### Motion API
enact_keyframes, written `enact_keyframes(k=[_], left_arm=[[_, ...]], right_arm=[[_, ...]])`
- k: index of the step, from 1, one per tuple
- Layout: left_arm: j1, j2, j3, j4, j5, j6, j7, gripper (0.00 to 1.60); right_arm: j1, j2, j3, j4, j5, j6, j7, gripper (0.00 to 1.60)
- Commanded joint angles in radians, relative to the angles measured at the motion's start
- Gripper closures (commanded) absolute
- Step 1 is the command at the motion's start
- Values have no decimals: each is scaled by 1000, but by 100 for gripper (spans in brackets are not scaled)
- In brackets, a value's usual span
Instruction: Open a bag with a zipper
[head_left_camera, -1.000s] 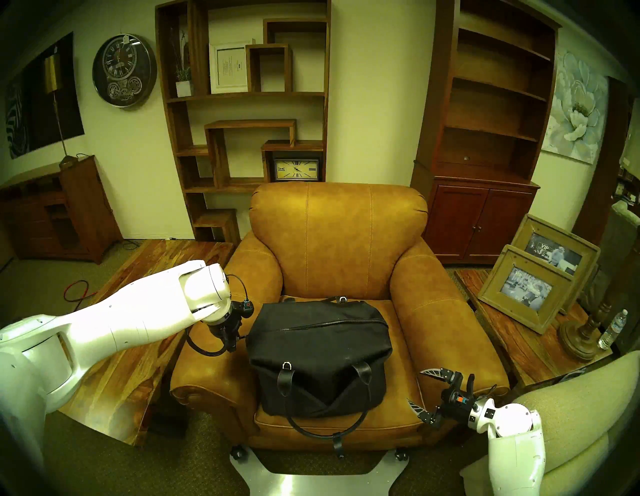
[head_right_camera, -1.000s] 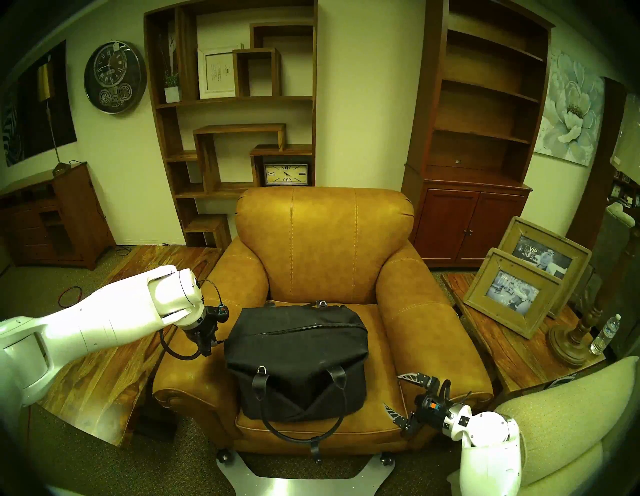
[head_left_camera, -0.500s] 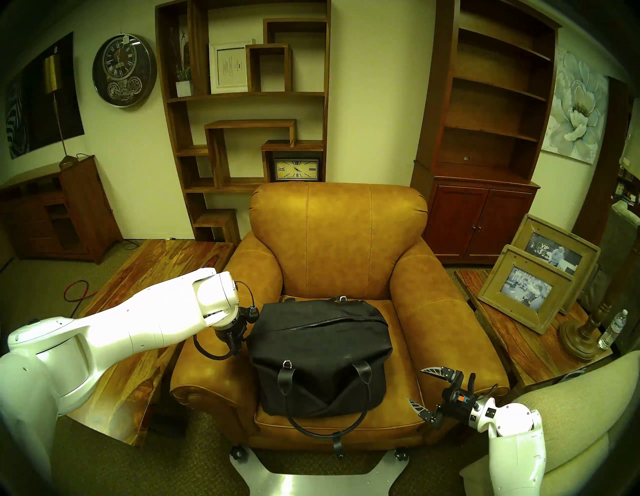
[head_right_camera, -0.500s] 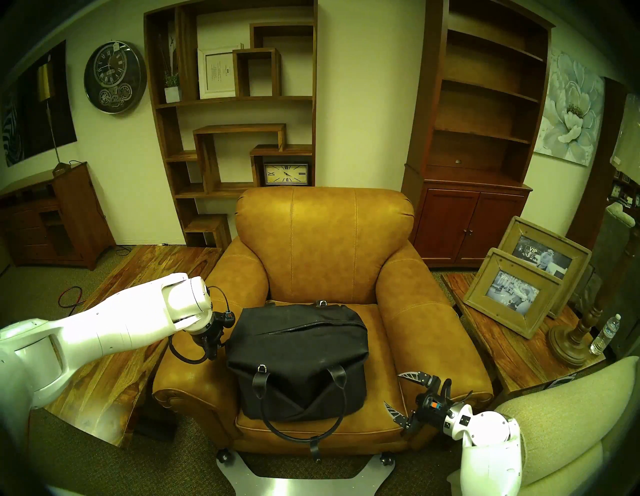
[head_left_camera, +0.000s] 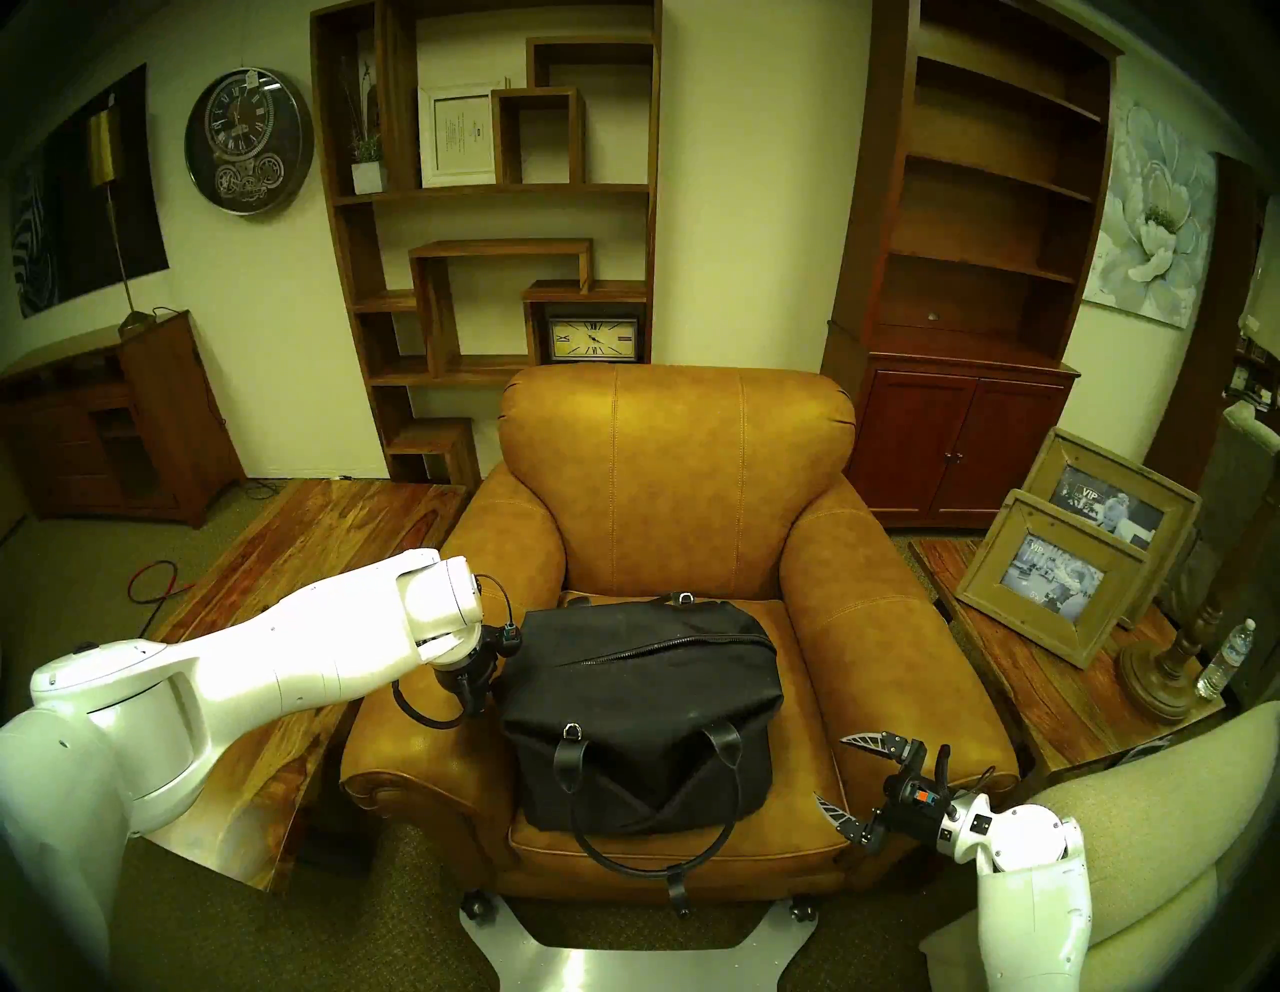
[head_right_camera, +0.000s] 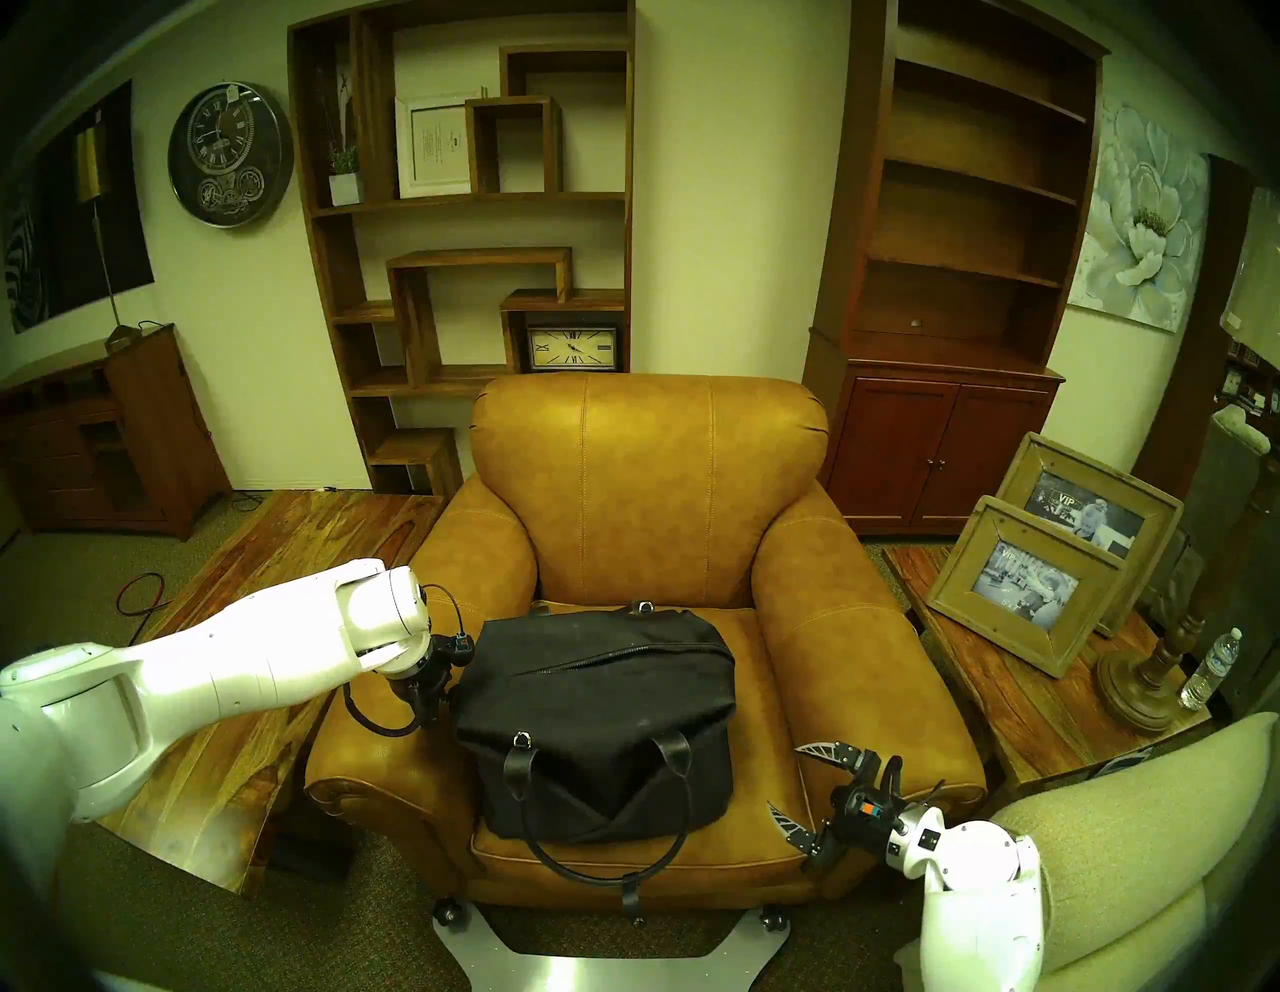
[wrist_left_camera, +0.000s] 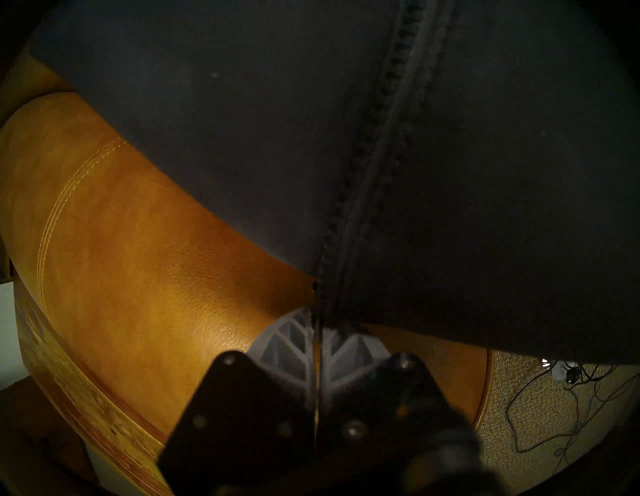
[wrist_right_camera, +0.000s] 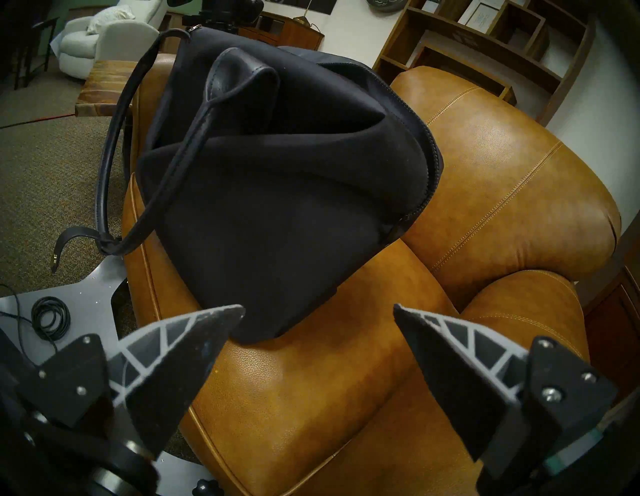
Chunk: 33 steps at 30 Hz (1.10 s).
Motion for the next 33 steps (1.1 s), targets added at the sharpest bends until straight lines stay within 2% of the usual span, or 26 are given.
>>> enact_keyframes(k=[1, 2, 3, 4, 5, 6, 7, 8, 14, 16, 17, 18, 19, 20, 26, 33], left_arm=[[24, 18, -27, -17, -18, -15, 32, 160], [30, 38, -40, -47, -27, -18, 42, 149], [32, 55, -47, -70, -32, -17, 46, 98], [34, 73, -56, -93, -41, -22, 44, 63], [33, 86, -61, -106, -47, -32, 37, 37], [36, 102, -69, -127, -55, -35, 37, 37], [39, 119, -78, -146, -64, -37, 37, 12], [43, 132, -93, -157, -83, -43, 28, 0], [76, 198, -148, -243, -74, -20, 47, 0], [89, 238, -160, -273, -89, -39, 45, 0], [89, 238, -160, -273, -89, -39, 45, 0], [106, 282, -166, -314, -100, -47, 45, 0], [116, 250, -179, -281, -92, -43, 39, 0], [128, 263, -177, -292, -98, -56, 38, 0], [191, 340, -207, -372, -173, -99, 10, 0], [267, 413, -226, -434, -266, -159, -3, 0]], right_arm=[[8, -4, -4, -19, 1, 3, -2, 0], [8, -4, -3, -20, 0, 3, -3, 0], [8, -4, -3, -20, 0, 3, -3, 0], [8, -4, -3, -20, 0, 3, -3, 0], [8, -4, -3, -19, 0, 2, -3, 0], [8, -4, -3, -18, 1, 2, -3, 0], [9, -3, -3, -18, 1, 1, -3, 0], [9, -3, -3, -17, 1, 1, -3, 0], [10, -2, -4, -14, 1, -1, -3, 0], [10, -2, -4, -13, 0, -1, -3, 0], [10, -2, -4, -13, 0, -1, -3, 0], [10, -2, -4, -13, 0, -1, -3, 0], [10, -2, -4, -12, 0, -1, -3, 0], [10, -2, -4, -11, 0, -1, -3, 0], [11, -1, -4, -9, -1, -2, -3, 0], [8, -44, -28, -70, 44, -15, 11, 0]])
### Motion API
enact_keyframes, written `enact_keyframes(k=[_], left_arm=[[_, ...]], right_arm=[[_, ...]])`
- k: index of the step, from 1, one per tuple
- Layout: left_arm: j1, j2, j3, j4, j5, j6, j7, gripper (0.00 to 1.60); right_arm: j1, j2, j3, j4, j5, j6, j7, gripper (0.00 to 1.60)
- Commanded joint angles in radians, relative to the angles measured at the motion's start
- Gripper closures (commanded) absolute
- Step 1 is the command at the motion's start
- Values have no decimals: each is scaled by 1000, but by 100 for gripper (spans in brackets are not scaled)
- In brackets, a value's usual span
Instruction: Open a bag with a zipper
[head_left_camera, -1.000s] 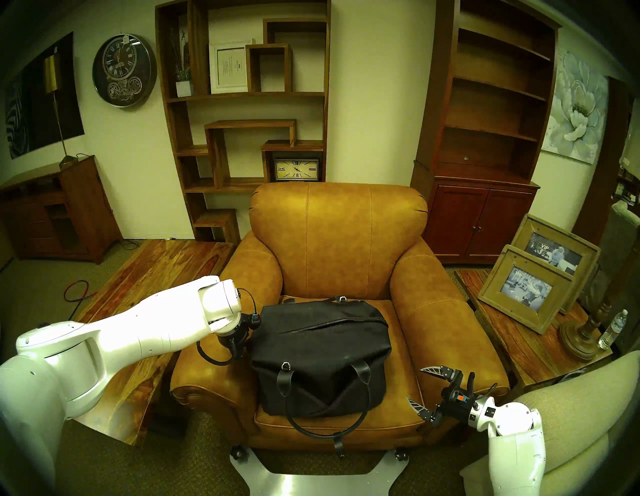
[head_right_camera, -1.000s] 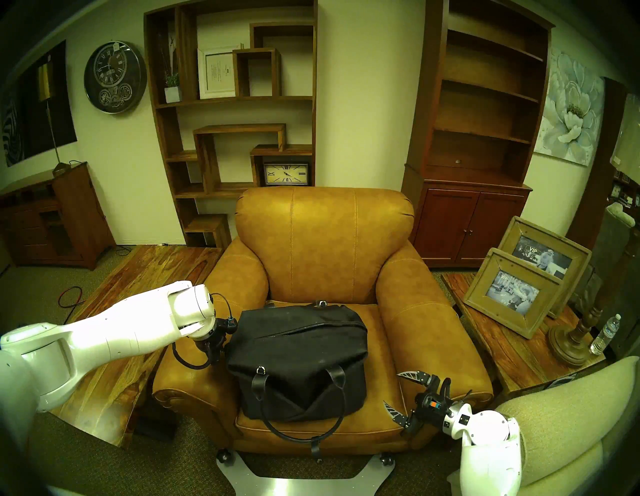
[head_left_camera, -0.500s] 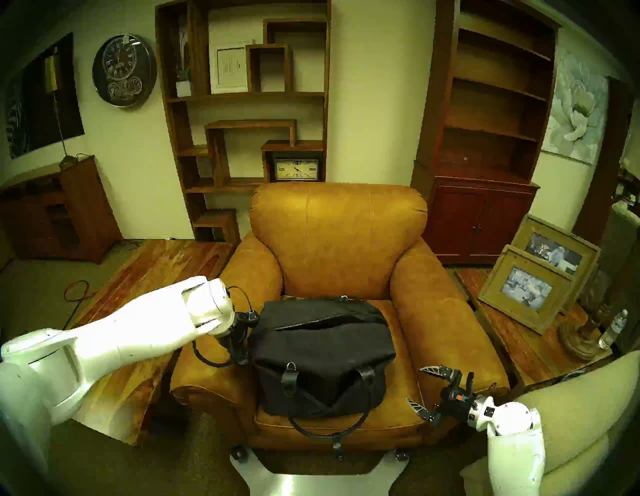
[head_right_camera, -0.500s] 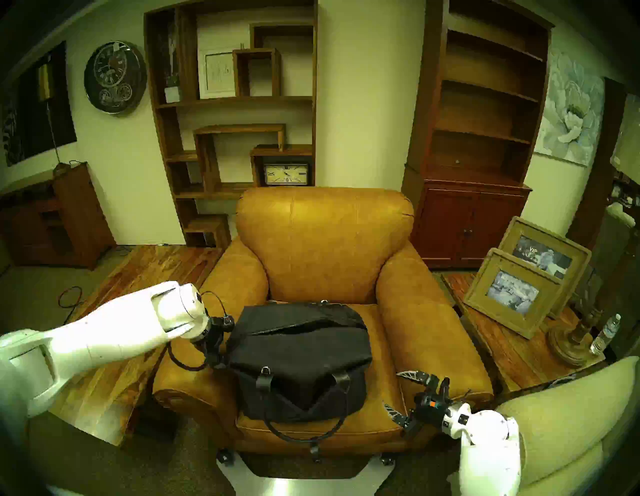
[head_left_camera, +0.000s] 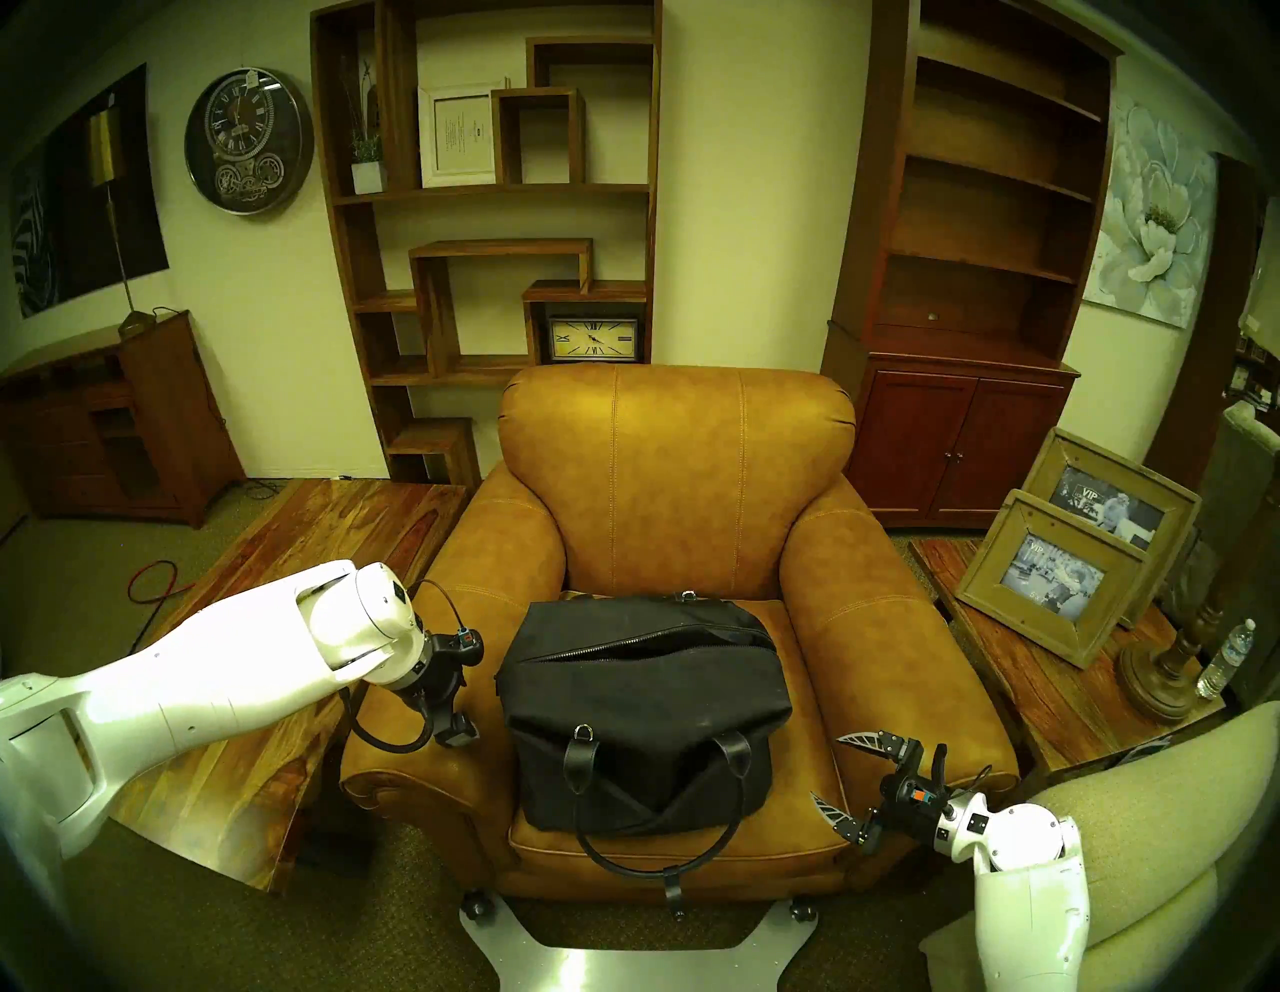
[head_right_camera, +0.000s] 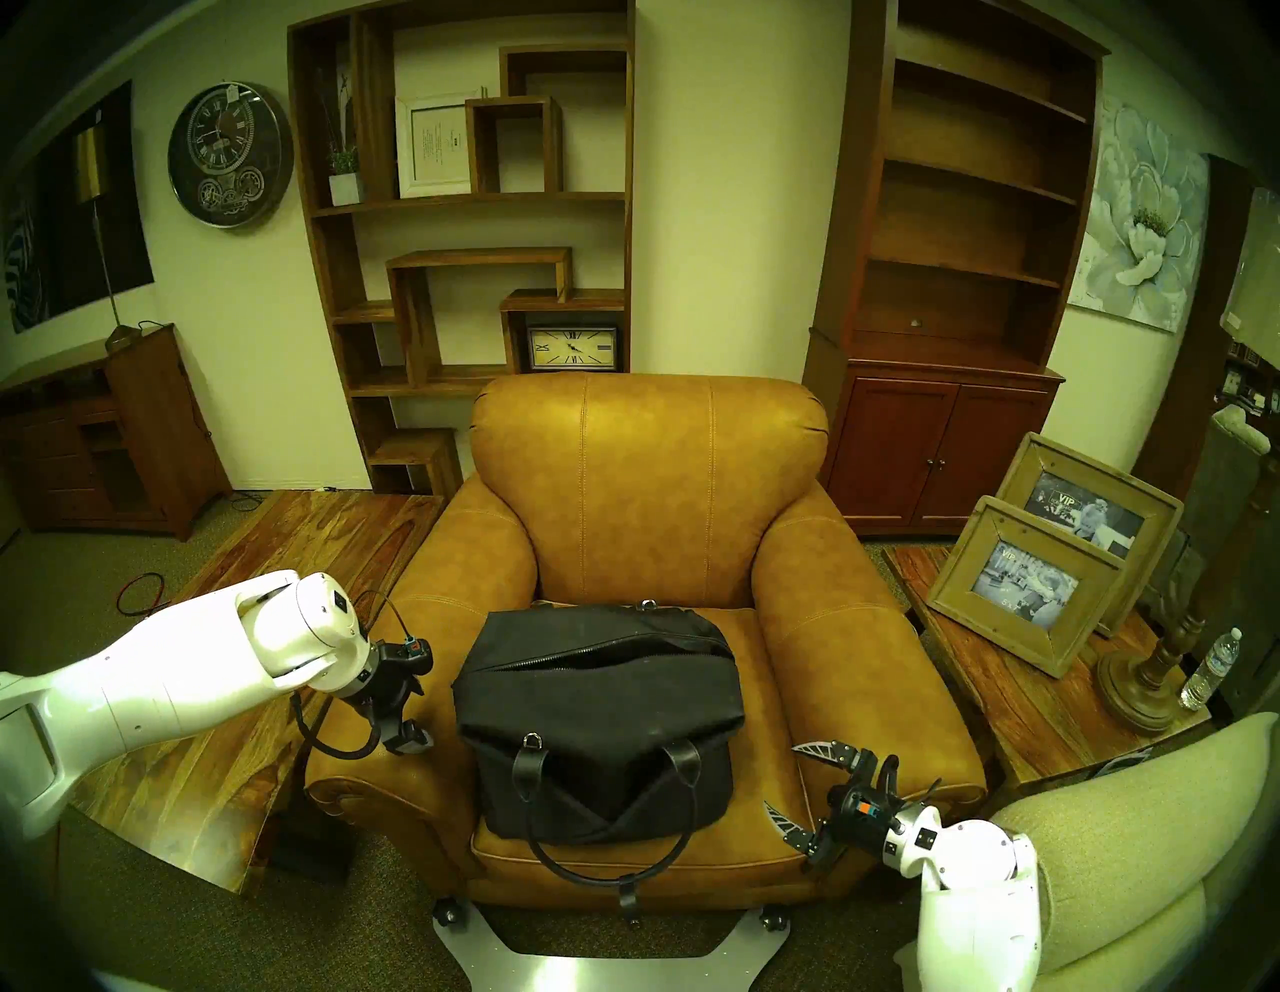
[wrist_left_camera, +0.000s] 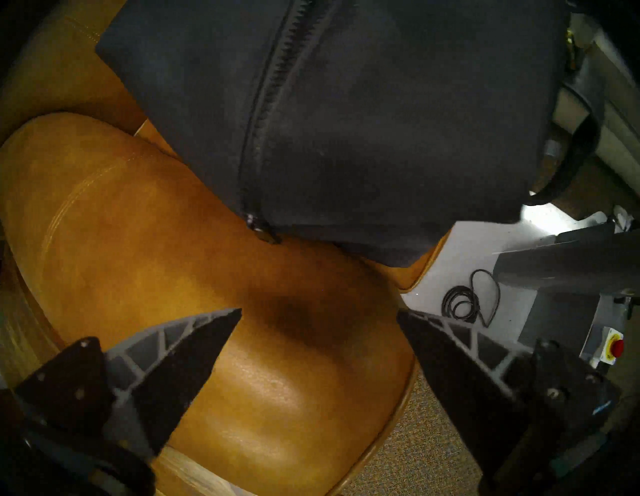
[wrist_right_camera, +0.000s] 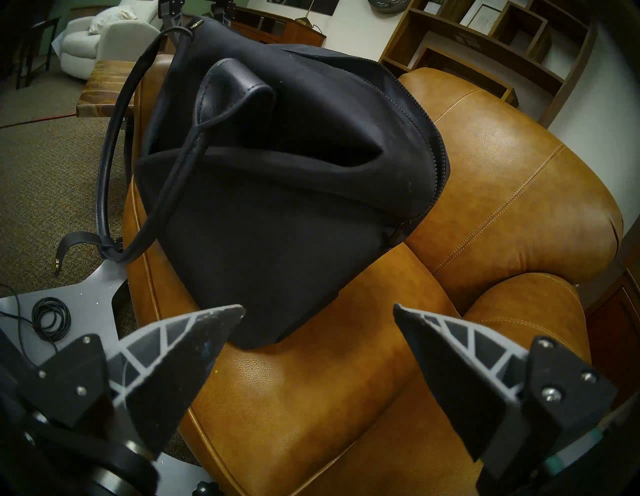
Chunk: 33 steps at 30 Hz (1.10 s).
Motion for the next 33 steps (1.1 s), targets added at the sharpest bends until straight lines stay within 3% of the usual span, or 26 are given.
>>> enact_keyframes(k=[1, 10, 24, 33], left_arm=[[78, 101, -33, -70, -89, -61, -12, 0], [161, 145, -55, -130, -219, -164, -12, 0], [285, 232, -108, -176, -458, -388, 10, 0], [393, 275, -124, -206, -604, -554, 94, 0]], right_arm=[[6, -45, -29, -72, 47, -14, 15, 0], [-10, -100, -106, -160, 68, -3, 67, 0], [-80, -119, -103, -267, 94, 52, 121, 0], [-109, -141, -107, -328, 101, 122, 153, 0]])
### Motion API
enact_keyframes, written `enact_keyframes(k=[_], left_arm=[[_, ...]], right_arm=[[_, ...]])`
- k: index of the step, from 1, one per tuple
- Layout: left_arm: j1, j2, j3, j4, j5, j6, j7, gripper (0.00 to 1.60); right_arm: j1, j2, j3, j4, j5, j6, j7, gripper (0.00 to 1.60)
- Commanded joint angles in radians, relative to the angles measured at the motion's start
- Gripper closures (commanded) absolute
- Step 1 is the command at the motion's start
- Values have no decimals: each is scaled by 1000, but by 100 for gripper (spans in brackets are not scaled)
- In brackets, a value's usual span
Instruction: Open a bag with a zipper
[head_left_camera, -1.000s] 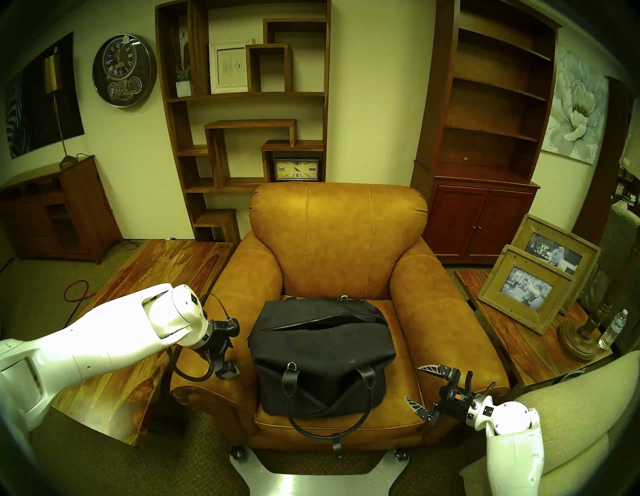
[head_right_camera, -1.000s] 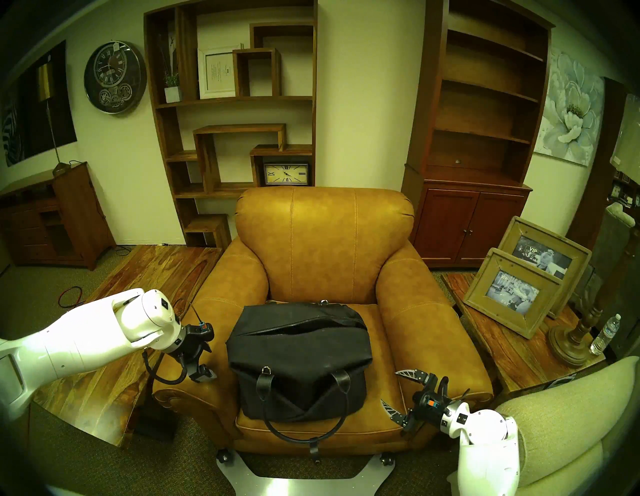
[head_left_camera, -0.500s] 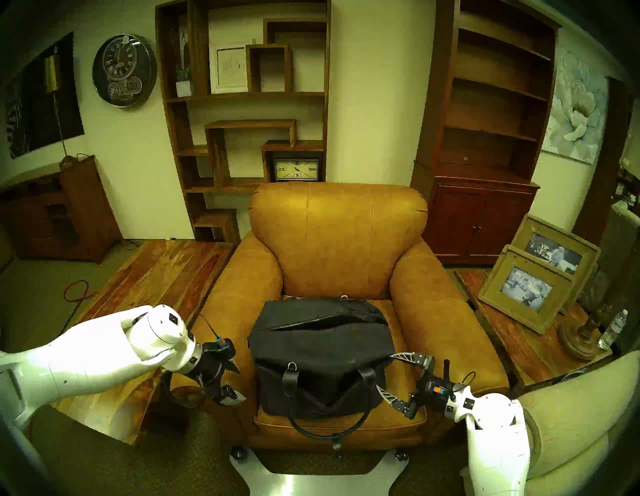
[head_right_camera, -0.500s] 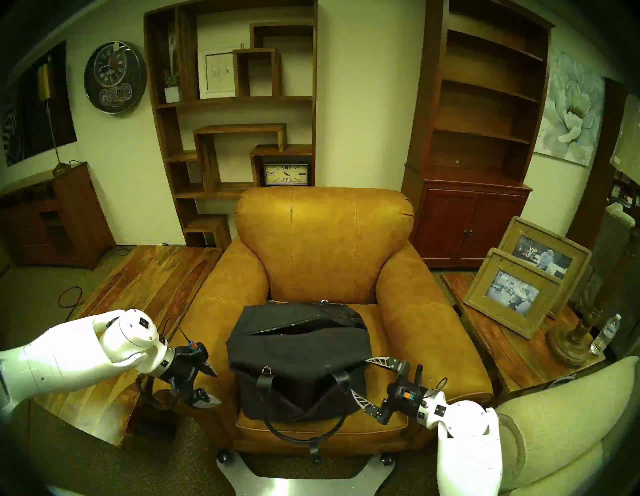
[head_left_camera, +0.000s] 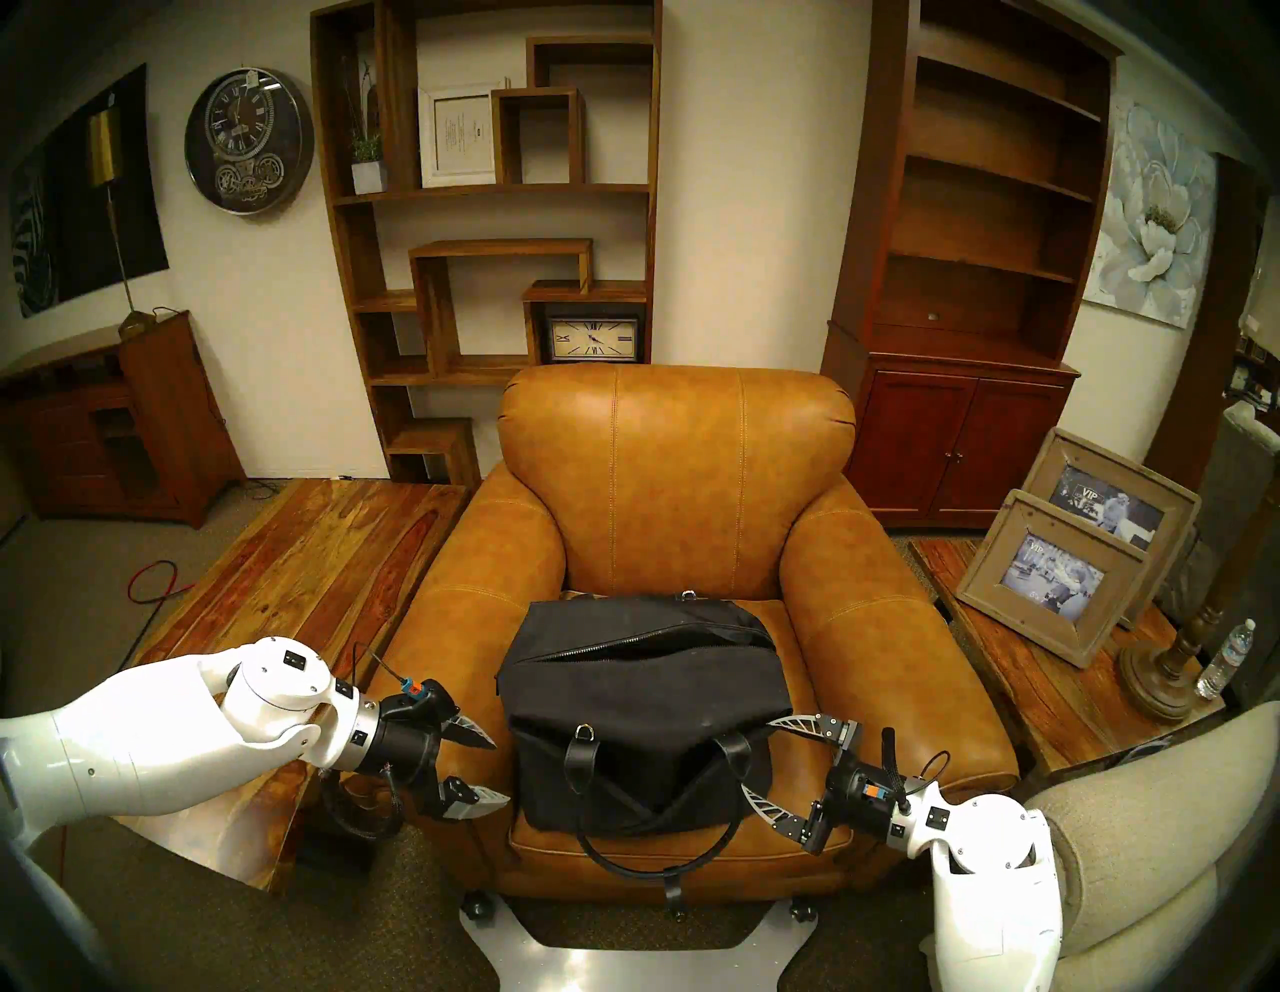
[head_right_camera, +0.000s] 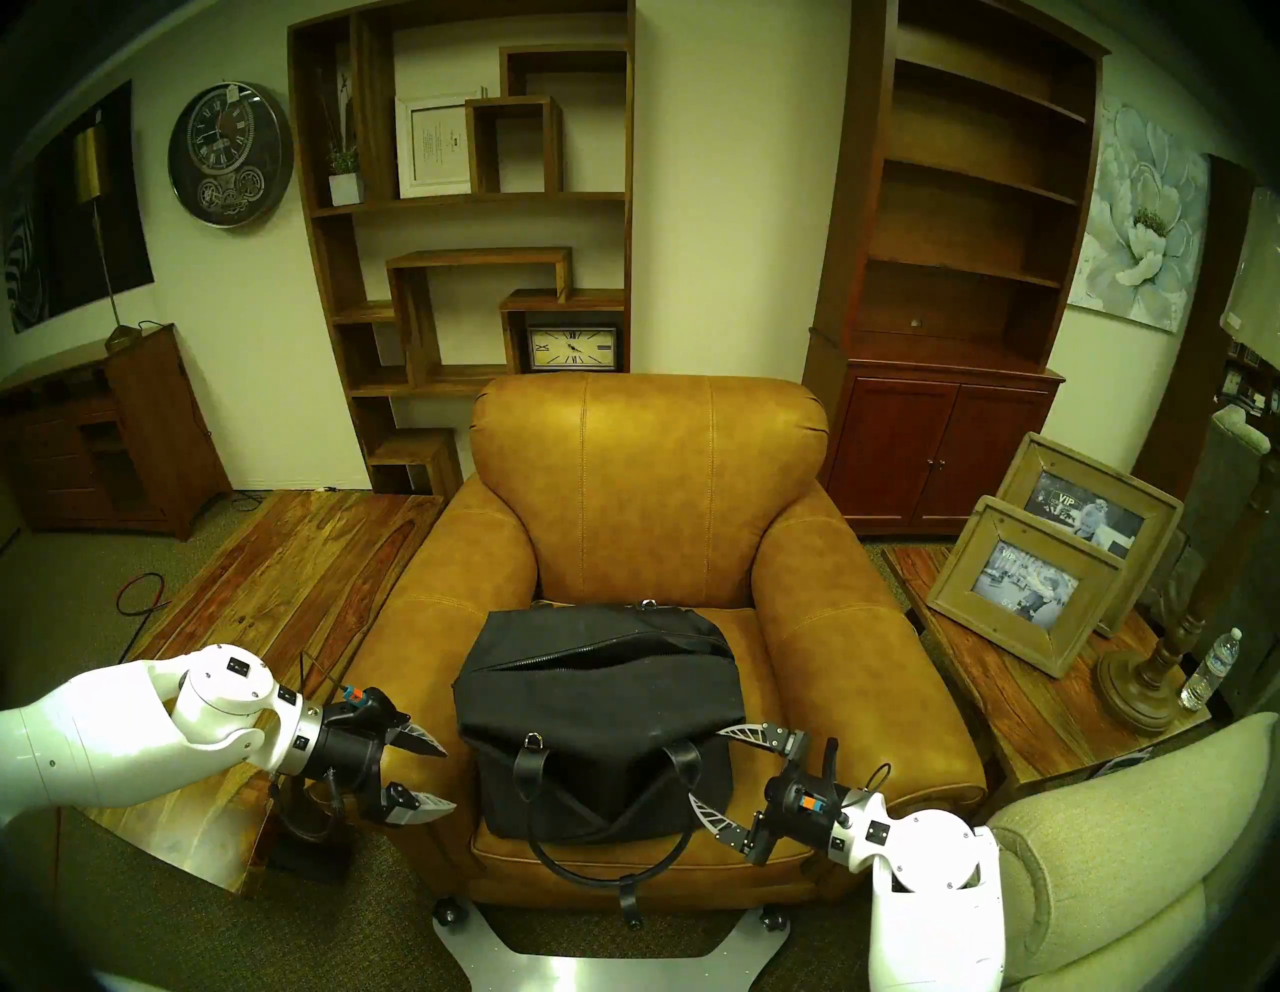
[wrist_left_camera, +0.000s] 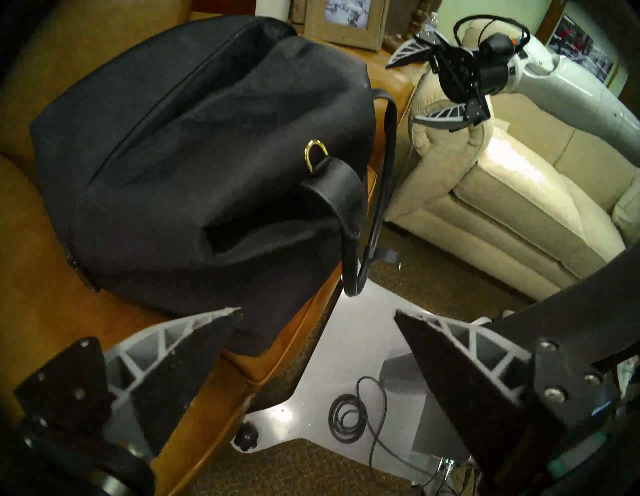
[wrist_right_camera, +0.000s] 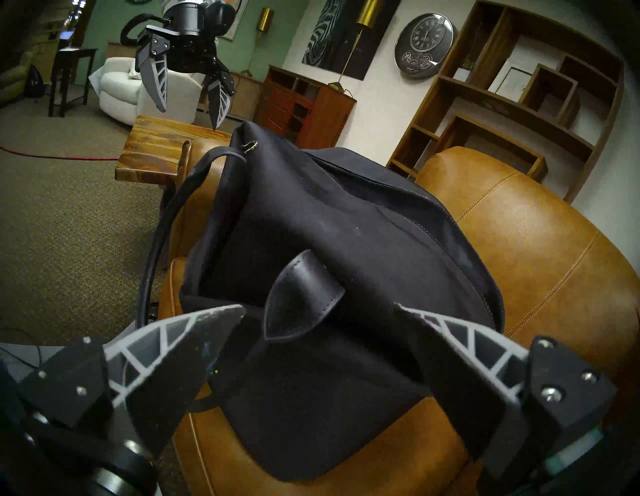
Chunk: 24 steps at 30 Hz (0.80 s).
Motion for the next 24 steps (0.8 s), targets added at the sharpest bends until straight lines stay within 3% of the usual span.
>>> enact_keyframes(k=[1, 2, 4, 11, 23, 24], left_arm=[[103, 47, -21, -41, -101, -136, 67, 0], [113, 45, -23, -48, -106, -127, 81, 0], [137, 53, -25, -56, -125, -187, 110, 0], [207, 75, -50, -89, -161, -291, 198, 0], [324, 88, -108, -110, -155, -471, 286, 0], [332, 90, -103, -105, -154, -521, 291, 0]], right_arm=[[-19, -27, -5, -66, 18, 53, 15, 0], [-18, -29, -6, -70, 15, 62, 16, 0], [-15, -38, -3, -72, 7, 74, 5, 0], [-24, -50, -3, -101, -6, 120, 7, 0], [-36, -60, -7, -132, -34, 167, -6, 0], [-37, -61, -8, -134, -36, 169, -7, 0]])
